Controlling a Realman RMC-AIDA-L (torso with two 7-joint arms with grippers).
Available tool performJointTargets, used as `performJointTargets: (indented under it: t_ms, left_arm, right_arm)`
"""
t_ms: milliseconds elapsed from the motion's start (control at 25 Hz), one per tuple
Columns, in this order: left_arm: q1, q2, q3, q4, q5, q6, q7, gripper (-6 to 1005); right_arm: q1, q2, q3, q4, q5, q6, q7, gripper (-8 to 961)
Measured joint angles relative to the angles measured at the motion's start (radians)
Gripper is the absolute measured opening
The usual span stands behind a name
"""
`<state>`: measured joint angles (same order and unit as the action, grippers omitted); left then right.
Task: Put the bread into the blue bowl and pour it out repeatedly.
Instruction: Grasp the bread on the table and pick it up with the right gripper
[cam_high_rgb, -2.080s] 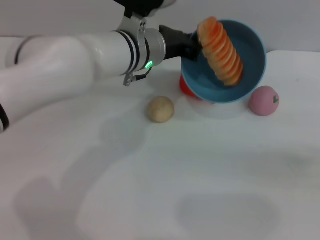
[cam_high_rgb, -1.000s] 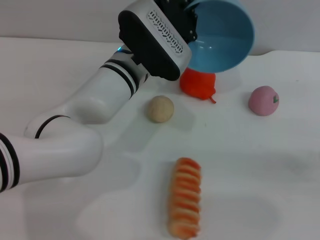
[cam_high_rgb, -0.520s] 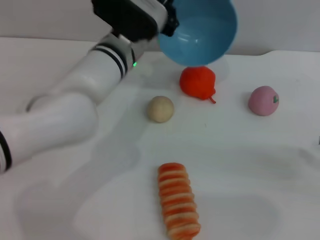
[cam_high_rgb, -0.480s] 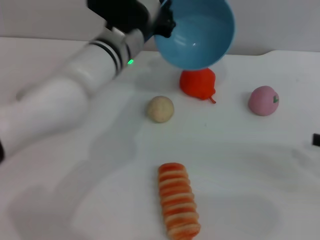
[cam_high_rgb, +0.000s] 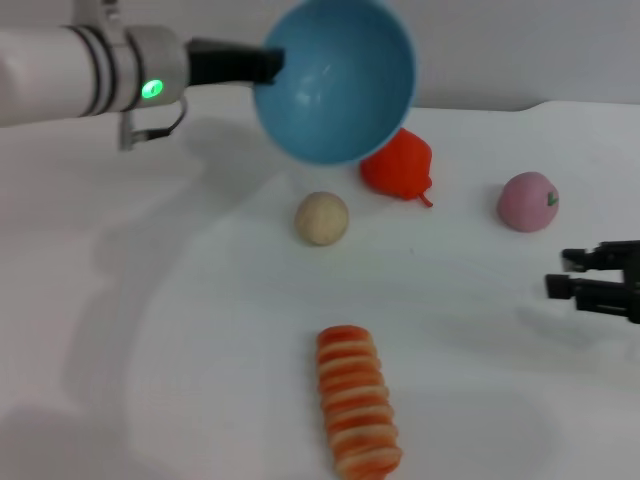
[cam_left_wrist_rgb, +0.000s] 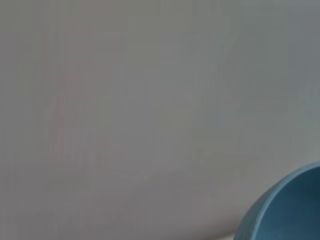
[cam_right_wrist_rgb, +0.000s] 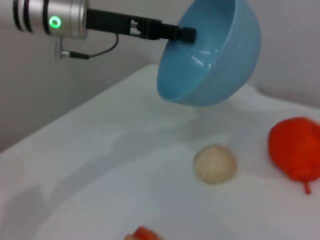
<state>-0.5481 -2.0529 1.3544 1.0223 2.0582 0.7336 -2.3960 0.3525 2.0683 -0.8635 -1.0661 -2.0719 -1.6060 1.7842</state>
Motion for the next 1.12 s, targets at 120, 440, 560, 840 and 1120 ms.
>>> performJointTargets:
  t_ms: [120, 440, 560, 840, 1120]
  left_arm:
    - [0.009, 0.001, -0.075, 0.01, 0.081, 0.113, -0.058, 24]
    - [0.069, 0.001, -0.166, 0.04, 0.178, 0.258, -0.121, 25]
    - [0.101, 0.002, -0.168, 0.046, 0.179, 0.267, -0.122, 25]
    - [0.114, 0.001, -0.168, 0.046, 0.18, 0.28, -0.122, 25]
    - [0.107, -0.002, -0.161, 0.047, 0.18, 0.279, -0.123, 26]
  right_arm:
    - [0.033, 0.004, -0.054, -0.006, -0.036, 0.011, 0.053, 481]
    - [0.107, 0.006, -0.264, 0.025, -0.043, 0.074, 0.173, 482]
    - [0.13, 0.006, -0.375, 0.069, -0.046, 0.15, 0.2, 482]
    - [0.185, 0.011, -0.619, 0.157, -0.02, 0.267, 0.212, 483]
    - [0.2, 0.013, -0.763, 0.205, 0.086, 0.372, 0.24, 484]
